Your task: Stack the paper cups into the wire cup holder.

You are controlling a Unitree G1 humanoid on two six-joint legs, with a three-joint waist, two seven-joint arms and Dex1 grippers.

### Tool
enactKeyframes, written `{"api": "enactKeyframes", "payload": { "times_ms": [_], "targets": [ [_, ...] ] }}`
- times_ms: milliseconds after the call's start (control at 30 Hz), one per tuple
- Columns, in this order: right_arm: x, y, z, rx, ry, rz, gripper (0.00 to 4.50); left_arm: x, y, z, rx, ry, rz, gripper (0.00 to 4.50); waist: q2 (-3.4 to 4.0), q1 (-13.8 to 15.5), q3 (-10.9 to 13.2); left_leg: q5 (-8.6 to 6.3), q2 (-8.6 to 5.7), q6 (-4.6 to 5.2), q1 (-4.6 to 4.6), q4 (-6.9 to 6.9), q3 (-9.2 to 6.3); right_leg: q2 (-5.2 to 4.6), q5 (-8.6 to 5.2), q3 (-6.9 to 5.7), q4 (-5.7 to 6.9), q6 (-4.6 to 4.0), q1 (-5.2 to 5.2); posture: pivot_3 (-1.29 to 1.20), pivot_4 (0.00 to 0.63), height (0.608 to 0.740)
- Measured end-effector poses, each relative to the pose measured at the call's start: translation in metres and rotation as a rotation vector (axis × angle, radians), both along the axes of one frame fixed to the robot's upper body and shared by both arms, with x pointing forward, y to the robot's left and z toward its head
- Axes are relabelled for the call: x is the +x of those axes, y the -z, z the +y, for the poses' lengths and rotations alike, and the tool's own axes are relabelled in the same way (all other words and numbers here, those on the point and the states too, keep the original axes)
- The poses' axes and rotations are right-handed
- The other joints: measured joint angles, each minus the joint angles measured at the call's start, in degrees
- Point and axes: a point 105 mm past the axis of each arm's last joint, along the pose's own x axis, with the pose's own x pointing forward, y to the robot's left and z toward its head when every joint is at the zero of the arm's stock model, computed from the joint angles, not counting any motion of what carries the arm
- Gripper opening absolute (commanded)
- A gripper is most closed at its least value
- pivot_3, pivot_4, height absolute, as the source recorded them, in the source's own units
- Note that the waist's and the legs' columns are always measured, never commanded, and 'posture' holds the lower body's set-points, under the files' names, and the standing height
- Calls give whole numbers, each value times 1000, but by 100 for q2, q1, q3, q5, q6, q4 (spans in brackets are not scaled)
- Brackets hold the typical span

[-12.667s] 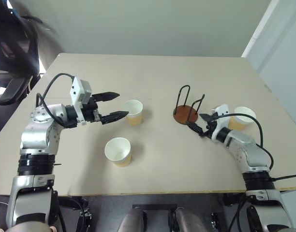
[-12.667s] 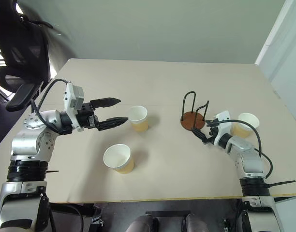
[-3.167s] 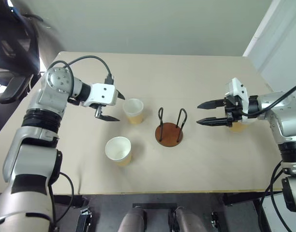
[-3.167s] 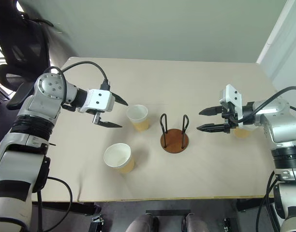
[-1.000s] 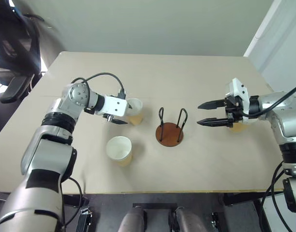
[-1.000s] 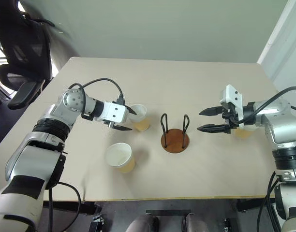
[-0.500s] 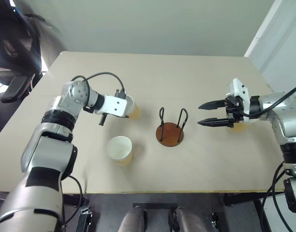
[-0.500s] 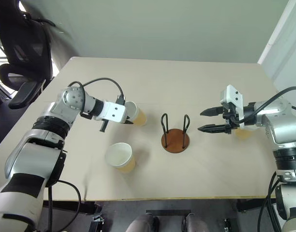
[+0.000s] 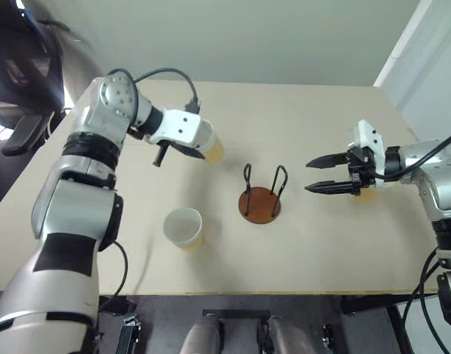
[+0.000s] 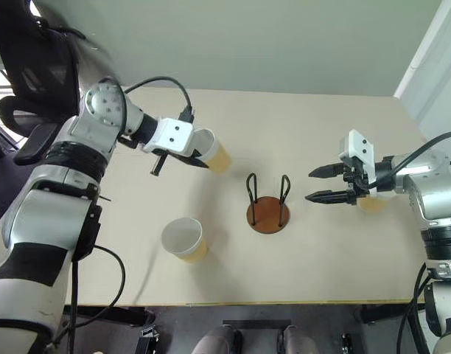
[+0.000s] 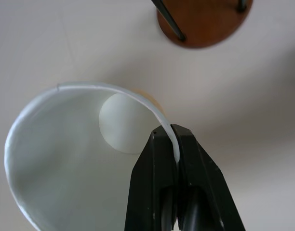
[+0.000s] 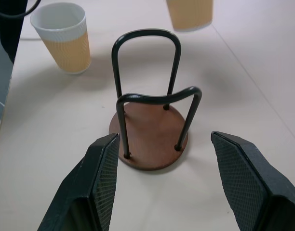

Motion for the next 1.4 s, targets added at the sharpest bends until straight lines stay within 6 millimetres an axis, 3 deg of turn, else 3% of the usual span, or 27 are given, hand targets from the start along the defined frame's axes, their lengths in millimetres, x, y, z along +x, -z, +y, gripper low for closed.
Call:
{"api": "enactKeyframes", "payload": {
  "times_ms": [100, 433, 900, 1133, 1400],
  "targets": [
    [-1, 2, 0, -2, -1, 7, 3078, -1, -16, -11, -14, 27, -32, 13, 0, -9, 0, -3, 0, 5, -3, 2, 3, 0, 3, 1, -6, 4, -1, 0, 150, 740],
    [-6, 3, -2, -17, 3, 24, 3078, -5, -39, -51, -60, 121, -48, 13, 1, 1, 0, -3, 0, 11, -12, 3, 7, 0, 9, 2, -18, 19, -2, 0, 150, 740],
    [-13, -3, 1, -8, -36, 29, 3078, -16, -43, -79, -79, 201, 3, 13, 15, 18, 9, 8, 9, 18, -54, 45, 44, -2, 36, 10, -47, 62, -13, 0, 150, 740],
    [-15, -20, -11, -19, -23, 4, 3078, -23, -39, -85, -81, 227, 60, 13, 21, 43, 13, 1, 15, 42, -63, 73, 78, -10, 46, 25, -56, 80, -12, 0, 150, 740],
    [-19, -24, -17, -33, -30, 12, 3078, -34, -36, -101, -95, 295, 113, 13, 26, 46, 15, -4, 15, 62, -64, 96, 101, -15, 55, 37, -55, 95, -9, 0, 150, 740]
  ]
}}
